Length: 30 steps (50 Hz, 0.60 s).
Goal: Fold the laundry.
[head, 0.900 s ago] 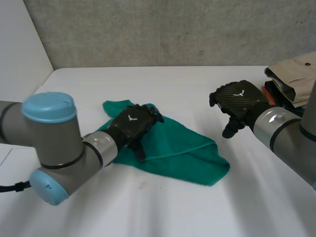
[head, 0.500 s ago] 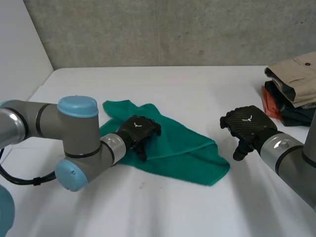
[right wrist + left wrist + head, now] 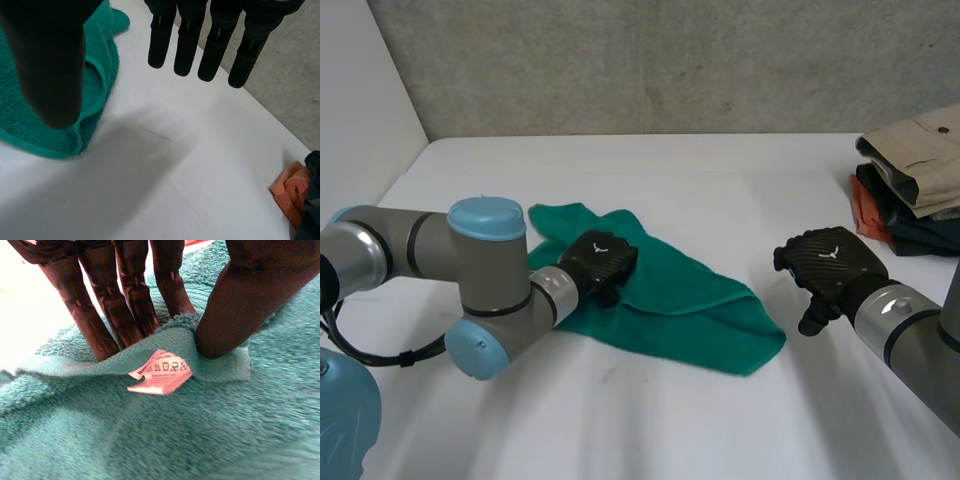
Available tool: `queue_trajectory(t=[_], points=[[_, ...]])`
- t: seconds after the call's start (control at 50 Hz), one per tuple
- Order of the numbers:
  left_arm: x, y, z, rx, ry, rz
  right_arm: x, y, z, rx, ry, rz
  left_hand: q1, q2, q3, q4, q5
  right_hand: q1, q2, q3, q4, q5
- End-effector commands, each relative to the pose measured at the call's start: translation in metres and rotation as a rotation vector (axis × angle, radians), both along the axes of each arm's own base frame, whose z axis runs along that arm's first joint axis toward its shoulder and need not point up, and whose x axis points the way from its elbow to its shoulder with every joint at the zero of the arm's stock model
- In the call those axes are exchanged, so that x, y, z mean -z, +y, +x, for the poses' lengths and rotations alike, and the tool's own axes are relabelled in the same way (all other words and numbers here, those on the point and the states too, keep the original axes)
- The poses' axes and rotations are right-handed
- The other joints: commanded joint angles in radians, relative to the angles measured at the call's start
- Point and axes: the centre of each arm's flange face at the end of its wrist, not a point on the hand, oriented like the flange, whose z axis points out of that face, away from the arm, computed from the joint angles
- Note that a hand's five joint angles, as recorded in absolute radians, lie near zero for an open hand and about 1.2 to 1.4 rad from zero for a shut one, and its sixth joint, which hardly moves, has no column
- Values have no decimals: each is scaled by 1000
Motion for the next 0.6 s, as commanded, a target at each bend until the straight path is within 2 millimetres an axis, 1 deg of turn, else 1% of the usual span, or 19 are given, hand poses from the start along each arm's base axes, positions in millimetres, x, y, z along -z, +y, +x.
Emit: queue_trajectory(t=[0.02,0.08,0.16,0.18,0.22,0.24,0.3,0.32,0.34,0.38,0.4,0.46,0.48,0.56,0.6], points=[[-13,-17,-3,-73,20,-122,0,-2,-3,9,-1,0,246,217,237,216,258,3,21,17,22,51],[-20,-23,-2,-95,36,-154,0,-2,-3,9,-2,1,246,217,237,216,258,3,21,17,22,51],[-38,-24,4,-120,54,-171,-3,-4,-6,20,-8,-1,246,217,237,216,258,0,18,14,19,48],[-49,-23,9,-133,63,-169,-4,-5,-8,32,-13,2,246,217,237,216,258,-6,13,9,13,42],[-65,-23,15,-149,82,-182,-8,-8,-11,55,-27,6,246,217,237,216,258,-64,-46,-50,-45,-16],[-80,-20,19,-160,103,-193,-9,-9,-13,67,-40,13,246,217,237,216,258,-96,-78,-82,-77,-48],[-108,-16,26,-180,152,-227,-14,-14,-18,141,-149,85,246,217,237,216,258,-164,-146,-150,-145,-116],[-125,-12,30,-189,184,-250,-14,-13,-17,169,-225,139,246,217,237,216,258,-193,-175,-179,-174,-145],[-133,-9,31,-187,201,-259,-13,-10,-16,182,-261,171,246,217,237,216,258,-202,-184,-188,-183,-154],[-147,-5,34,-188,228,-282,-10,-6,-10,196,-329,233,246,217,237,216,258,-205,-187,-191,-186,-157],[-161,-1,35,-185,251,-309,-7,1,-3,199,-388,295,246,217,237,216,258,-208,-190,-194,-189,-160],[-174,3,37,-179,270,-333,1,11,9,189,-458,382,246,217,237,216,258,-232,-213,-218,-213,-184],[-180,5,39,-179,278,-343,9,20,18,179,-479,432,246,217,237,216,258,-238,-219,-223,-219,-190],[-193,8,43,-187,287,-362,26,28,37,139,-486,456,246,217,237,216,258,-238,-219,-223,-219,-190],[-198,10,44,-185,296,-370,31,29,43,131,-483,450,246,217,237,216,258,-235,-216,-221,-216,-187]])
